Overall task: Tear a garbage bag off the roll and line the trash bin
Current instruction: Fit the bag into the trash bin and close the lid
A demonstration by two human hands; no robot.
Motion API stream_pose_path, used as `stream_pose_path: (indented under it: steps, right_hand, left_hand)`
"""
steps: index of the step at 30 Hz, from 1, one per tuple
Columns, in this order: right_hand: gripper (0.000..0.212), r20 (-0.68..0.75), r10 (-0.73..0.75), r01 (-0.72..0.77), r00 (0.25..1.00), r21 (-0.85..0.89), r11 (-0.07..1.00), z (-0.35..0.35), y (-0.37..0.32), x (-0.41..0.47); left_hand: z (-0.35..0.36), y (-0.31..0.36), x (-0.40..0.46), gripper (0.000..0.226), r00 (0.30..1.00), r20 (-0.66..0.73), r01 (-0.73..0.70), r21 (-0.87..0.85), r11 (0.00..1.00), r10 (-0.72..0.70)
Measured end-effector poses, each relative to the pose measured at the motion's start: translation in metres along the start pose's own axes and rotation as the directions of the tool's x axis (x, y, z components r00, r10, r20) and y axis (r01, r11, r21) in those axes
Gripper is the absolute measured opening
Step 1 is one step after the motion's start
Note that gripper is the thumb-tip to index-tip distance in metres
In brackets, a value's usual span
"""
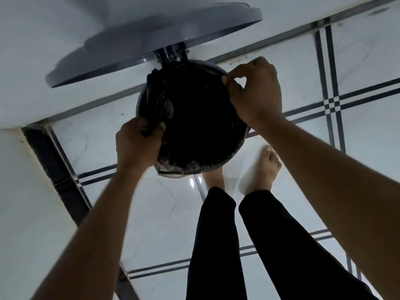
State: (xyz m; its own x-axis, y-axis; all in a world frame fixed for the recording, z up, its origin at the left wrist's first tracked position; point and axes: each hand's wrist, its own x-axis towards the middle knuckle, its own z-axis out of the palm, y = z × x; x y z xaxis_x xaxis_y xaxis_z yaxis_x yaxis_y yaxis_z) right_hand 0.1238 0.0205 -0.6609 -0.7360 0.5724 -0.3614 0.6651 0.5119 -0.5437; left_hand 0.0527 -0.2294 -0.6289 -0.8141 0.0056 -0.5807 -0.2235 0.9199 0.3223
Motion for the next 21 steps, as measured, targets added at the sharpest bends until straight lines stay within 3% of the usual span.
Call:
stream_pose_path:
  steps: [2, 4, 6, 9, 12, 15, 18, 21]
  right_hand:
    - [0.021, 0.051, -0.021, 0.018, 0.998, 0.05, 0.999, -0.004, 0.004, 0.011]
    - [0.019, 0.047, -0.023, 0.019, 0.999, 0.089, 0.996, -0.005, 0.007, 0.02]
    - [0.023, 0.028, 0.034, -0.038, 0.999, 0.165, 0.986, -0.003, 0.009, 0.027]
    - [0.019, 0.019, 0.212, -0.203, 0.977, 0.376, 0.904, 0.006, 0.013, 0.036]
    - [0.017, 0.012, 0.304, -0.278, 0.953, 0.437, 0.855, 0.015, 0.018, 0.044]
    - [0.017, 0.034, 0.351, -0.335, 0.936, 0.397, 0.855, 0.022, 0.022, 0.046]
    - [0.019, 0.089, 0.368, -0.375, 0.926, 0.345, 0.86, 0.027, 0.027, 0.045]
    - [0.028, 0.187, 0.418, -0.458, 0.889, 0.379, 0.804, 0.029, 0.032, 0.047]
  left_hand:
    - [-0.018, -0.007, 0.022, 0.038, 0.984, 0.169, 0.104, -0.3, 0.948, -0.054]
    - [-0.033, -0.011, 0.034, 0.027, 0.926, 0.373, 0.265, -0.536, 0.801, -0.057]
    - [-0.042, -0.015, 0.044, 0.03, 0.86, 0.51, 0.393, -0.642, 0.658, -0.016]
    - [-0.044, -0.018, 0.064, 0.027, 0.837, 0.546, 0.453, -0.718, 0.528, 0.025]
    - [-0.038, -0.017, 0.083, 0.039, 0.855, 0.518, 0.446, -0.725, 0.525, -0.011]
    - [-0.027, -0.024, 0.096, 0.029, 0.872, 0.484, 0.423, -0.66, 0.621, -0.08]
    - [-0.009, -0.036, 0.103, 0.024, 0.855, 0.49, 0.456, -0.553, 0.697, -0.17]
    - [0.004, -0.043, 0.103, 0.027, 0.812, 0.536, 0.529, -0.512, 0.677, -0.23]
